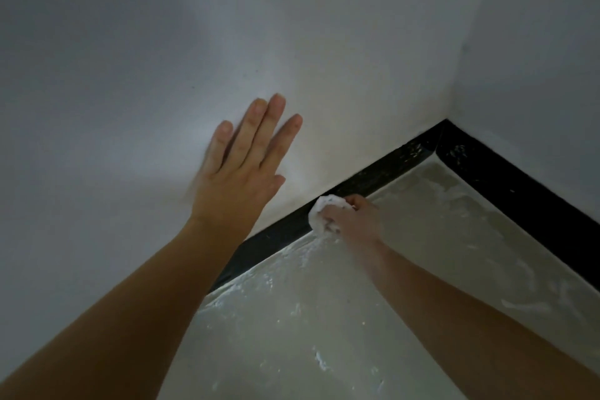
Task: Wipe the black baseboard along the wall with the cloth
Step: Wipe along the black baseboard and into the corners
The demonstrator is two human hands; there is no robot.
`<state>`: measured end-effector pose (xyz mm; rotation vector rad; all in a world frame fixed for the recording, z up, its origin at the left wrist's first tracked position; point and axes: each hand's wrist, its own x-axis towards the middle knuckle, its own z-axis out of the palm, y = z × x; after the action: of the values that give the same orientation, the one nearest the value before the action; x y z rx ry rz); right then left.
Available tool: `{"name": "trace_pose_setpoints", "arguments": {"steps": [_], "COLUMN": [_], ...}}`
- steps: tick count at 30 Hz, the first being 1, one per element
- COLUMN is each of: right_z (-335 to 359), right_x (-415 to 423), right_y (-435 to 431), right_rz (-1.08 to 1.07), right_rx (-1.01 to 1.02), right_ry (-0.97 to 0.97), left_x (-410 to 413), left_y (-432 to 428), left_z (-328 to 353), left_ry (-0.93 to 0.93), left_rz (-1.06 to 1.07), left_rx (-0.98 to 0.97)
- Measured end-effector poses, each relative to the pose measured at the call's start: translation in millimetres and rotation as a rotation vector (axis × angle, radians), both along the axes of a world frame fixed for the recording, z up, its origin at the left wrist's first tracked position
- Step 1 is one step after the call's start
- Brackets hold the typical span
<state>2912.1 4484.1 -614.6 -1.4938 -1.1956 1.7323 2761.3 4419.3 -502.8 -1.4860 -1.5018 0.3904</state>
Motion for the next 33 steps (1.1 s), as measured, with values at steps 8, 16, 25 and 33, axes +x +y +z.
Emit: {"name": "trace_pose_setpoints", "arguments": {"steps": [8, 16, 25, 33], "right_z": [-6, -19, -8, -11], "right_x": [34, -9, 15, 75], "right_y": [28, -23, 45, 51], "right_rz": [-0.292, 0.078, -0.177, -0.398], "right_rx": [-0.129, -0.276, -0.219, -0.095], "right_ry": [0.032, -0.051, -0.036, -0.097], "left_x": [10, 11, 17, 40], "left_y": [11, 13, 16, 43], "left_z": [-21, -24, -26, -37], "left_ry": [-0.135, -0.146, -0.237, -0.298], "left_rz": [0.041, 0.018, 0.018, -0.033], "left_rx": [0.091, 0.121, 0.108, 0.138]}}
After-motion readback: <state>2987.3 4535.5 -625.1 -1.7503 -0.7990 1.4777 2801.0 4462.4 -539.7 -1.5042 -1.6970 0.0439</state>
